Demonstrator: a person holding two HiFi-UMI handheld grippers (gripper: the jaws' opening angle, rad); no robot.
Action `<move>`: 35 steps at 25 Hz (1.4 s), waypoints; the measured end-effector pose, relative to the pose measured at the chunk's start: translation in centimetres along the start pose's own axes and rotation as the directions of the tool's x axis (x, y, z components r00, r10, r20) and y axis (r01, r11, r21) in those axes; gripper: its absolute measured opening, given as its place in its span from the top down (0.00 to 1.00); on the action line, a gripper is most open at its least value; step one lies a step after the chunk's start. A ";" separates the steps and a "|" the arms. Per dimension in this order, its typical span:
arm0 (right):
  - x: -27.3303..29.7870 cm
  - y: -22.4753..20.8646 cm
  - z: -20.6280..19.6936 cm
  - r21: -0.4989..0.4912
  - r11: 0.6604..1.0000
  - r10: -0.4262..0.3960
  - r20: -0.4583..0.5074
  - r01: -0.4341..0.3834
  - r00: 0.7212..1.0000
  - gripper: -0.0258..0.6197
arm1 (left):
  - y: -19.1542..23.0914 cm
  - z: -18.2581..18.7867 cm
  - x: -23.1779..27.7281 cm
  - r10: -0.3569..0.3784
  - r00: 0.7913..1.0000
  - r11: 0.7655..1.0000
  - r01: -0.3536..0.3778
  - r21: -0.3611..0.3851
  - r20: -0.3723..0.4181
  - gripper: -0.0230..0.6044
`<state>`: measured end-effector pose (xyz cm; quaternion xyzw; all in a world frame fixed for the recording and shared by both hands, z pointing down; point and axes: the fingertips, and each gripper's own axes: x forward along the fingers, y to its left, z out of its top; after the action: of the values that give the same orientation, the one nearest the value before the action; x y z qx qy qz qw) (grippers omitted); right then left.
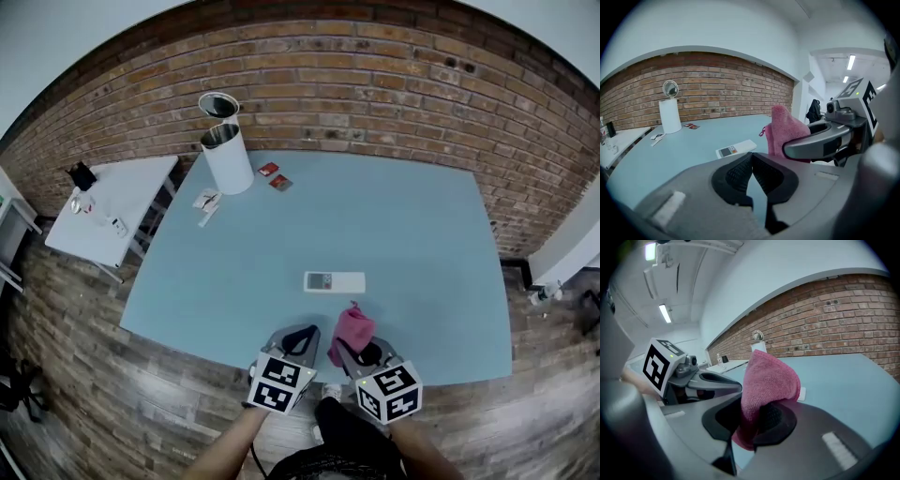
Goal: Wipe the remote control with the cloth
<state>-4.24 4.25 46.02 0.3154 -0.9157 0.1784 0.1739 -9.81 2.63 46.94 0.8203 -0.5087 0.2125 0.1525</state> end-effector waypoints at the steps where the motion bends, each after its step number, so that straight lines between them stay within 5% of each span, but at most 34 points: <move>1: 0.5 -0.4 0.3 -0.001 1.000 -0.001 0.003 0.001 1.000 0.86 | 0.5 0.3 0.6 -0.012 1.000 1.000 0.012 0.015 -0.008 0.96; 8: 4.1 -3.4 2.4 0.026 1.000 -0.008 0.004 0.007 1.000 0.86 | 3.7 1.5 5.2 -0.095 0.992 0.985 0.106 0.138 -0.084 0.88; 14: 6.6 -5.9 3.0 0.063 0.998 0.001 -0.016 0.000 1.000 0.86 | 5.1 0.9 9.1 -0.193 0.967 0.941 0.230 0.247 -0.167 0.75; 23: 9.8 -8.1 3.0 0.133 0.989 0.061 -0.030 -0.056 0.998 0.86 | 7.3 -2.7 12.9 -0.256 0.868 0.843 0.416 0.342 -0.425 0.48; 28: 11.2 -8.1 3.0 0.179 0.980 0.097 -0.026 -0.090 0.995 0.86 | 7.6 -3.3 14.2 -0.273 0.832 0.798 0.476 0.370 -0.483 0.47; 31: 11.9 -8.2 3.3 0.213 0.972 0.107 -0.014 -0.102 0.994 0.86 | 7.1 -4.0 14.5 -0.320 0.777 0.752 0.556 0.354 -0.542 0.35; 35: 12.8 -8.9 3.7 0.238 0.968 0.088 -0.009 -0.083 0.996 0.86 | 7.1 -4.8 15.0 -0.329 0.725 0.680 0.626 0.382 -0.605 0.35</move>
<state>-8.79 -10.49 50.24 0.2923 -0.8988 0.2971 0.1361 -11.24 -9.83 58.86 0.8517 -0.1247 0.5029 0.0789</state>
